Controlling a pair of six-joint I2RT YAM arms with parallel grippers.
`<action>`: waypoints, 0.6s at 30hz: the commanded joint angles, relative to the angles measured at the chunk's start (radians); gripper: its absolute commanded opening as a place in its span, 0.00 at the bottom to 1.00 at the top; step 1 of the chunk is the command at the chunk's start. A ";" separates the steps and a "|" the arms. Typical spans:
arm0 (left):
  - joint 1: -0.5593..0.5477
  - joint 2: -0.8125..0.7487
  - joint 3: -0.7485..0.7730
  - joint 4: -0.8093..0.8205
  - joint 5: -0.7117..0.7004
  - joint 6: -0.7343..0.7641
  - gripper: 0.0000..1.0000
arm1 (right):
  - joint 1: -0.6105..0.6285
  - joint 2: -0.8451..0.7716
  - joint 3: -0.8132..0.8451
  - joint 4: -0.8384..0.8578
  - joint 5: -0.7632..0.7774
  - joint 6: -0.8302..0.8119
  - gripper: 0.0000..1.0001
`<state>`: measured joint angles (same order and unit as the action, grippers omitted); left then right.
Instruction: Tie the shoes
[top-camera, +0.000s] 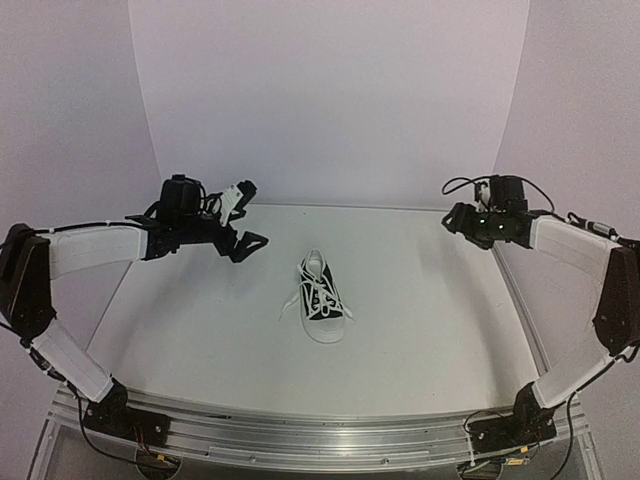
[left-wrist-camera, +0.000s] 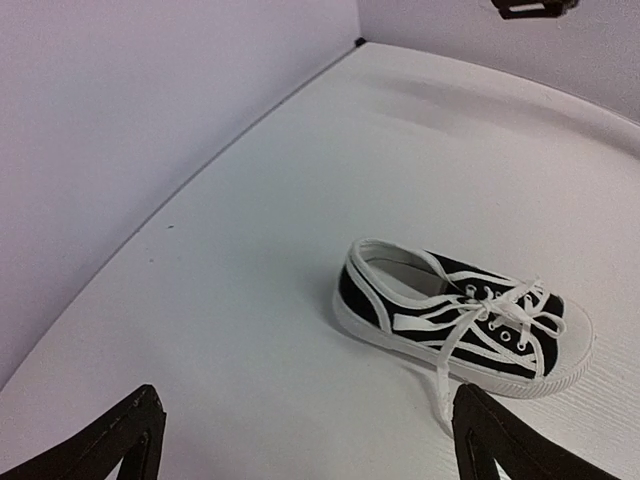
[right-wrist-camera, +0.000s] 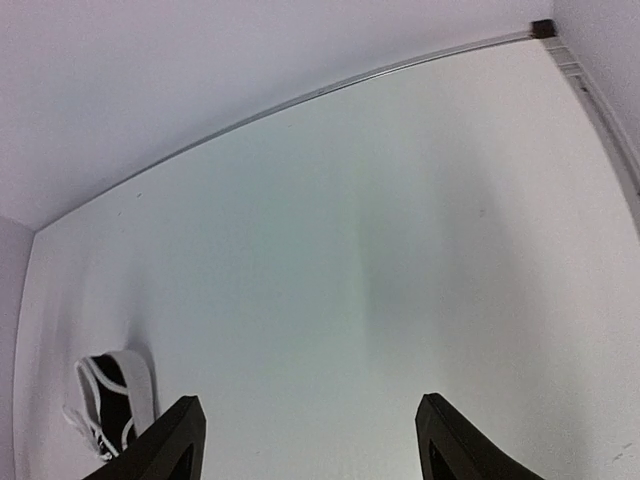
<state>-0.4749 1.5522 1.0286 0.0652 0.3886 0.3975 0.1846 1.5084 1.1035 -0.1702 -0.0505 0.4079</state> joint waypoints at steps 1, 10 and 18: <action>0.019 -0.158 -0.066 -0.124 -0.141 -0.165 1.00 | -0.105 -0.048 0.036 -0.082 -0.090 0.008 0.73; 0.278 -0.431 -0.264 -0.196 -0.239 -0.386 1.00 | -0.294 -0.048 -0.045 -0.077 -0.190 -0.004 0.75; 0.505 -0.618 -0.464 -0.142 -0.254 -0.492 1.00 | -0.358 -0.168 -0.218 -0.063 0.011 -0.009 0.75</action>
<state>-0.0460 1.0156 0.6445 -0.1160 0.1529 -0.0018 -0.1791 1.4370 0.9440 -0.2375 -0.1762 0.3969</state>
